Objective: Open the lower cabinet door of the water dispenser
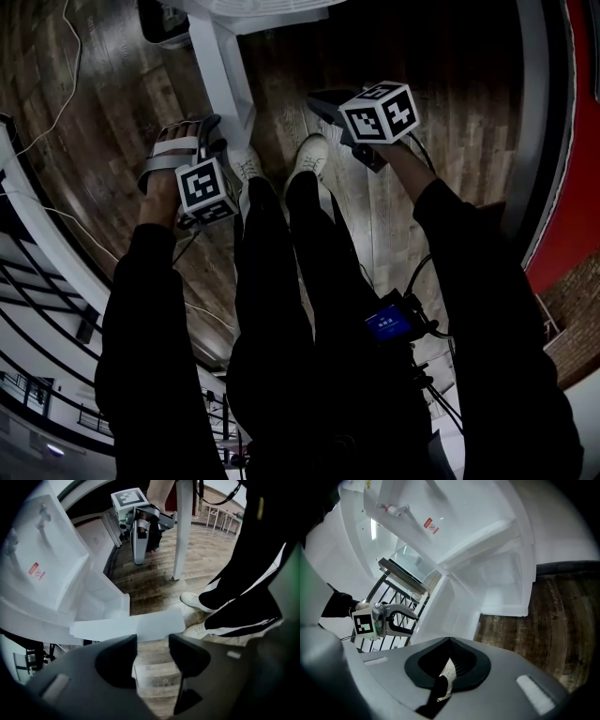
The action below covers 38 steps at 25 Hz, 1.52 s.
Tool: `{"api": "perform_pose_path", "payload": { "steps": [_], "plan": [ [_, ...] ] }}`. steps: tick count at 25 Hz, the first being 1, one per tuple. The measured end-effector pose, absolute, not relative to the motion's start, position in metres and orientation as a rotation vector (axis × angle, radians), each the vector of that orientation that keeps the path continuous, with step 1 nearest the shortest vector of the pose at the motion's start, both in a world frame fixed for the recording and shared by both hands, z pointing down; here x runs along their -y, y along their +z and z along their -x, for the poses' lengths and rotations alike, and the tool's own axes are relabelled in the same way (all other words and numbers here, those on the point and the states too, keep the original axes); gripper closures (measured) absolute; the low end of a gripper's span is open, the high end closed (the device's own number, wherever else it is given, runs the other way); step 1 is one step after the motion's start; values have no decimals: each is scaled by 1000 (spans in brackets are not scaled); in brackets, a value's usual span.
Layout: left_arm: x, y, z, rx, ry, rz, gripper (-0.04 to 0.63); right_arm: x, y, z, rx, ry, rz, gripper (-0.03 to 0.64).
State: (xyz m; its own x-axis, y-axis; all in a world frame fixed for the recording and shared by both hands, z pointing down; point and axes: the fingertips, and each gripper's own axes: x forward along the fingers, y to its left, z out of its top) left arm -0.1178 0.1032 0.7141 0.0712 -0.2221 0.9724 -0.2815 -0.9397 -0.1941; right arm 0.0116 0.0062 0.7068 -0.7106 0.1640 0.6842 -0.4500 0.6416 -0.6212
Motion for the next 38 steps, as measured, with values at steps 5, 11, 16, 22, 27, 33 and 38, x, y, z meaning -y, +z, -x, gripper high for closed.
{"api": "perform_pose_path", "payload": {
  "steps": [5, 11, 16, 22, 27, 33, 38],
  "plan": [
    [-105, 714, 122, 547, 2045, -2242, 383, 1, 706, -13, 2127, 1060, -243, 617],
    [-105, 710, 132, 683, 2030, -2178, 444, 4, 707, -17, 2118, 1038, -259, 617],
    [-109, 702, 132, 786, 1897, -2154, 479, 11, 708, -24, 2106, 1029, -305, 617],
    [-98, 680, 126, 1007, 1676, -2153, 588, 19, 710, -38, 2078, 895, -366, 617],
    [-80, 650, 130, 1254, 1285, -2056, 589, 31, 700, -47, 2080, 738, -453, 617],
    [-64, 620, 151, 1561, 1072, -1915, 588, 41, 681, -55, 2095, 588, -495, 617],
    [-55, 598, 153, 1658, 873, -1839, 589, 50, 663, -64, 2108, 524, -526, 617]
  ]
}}
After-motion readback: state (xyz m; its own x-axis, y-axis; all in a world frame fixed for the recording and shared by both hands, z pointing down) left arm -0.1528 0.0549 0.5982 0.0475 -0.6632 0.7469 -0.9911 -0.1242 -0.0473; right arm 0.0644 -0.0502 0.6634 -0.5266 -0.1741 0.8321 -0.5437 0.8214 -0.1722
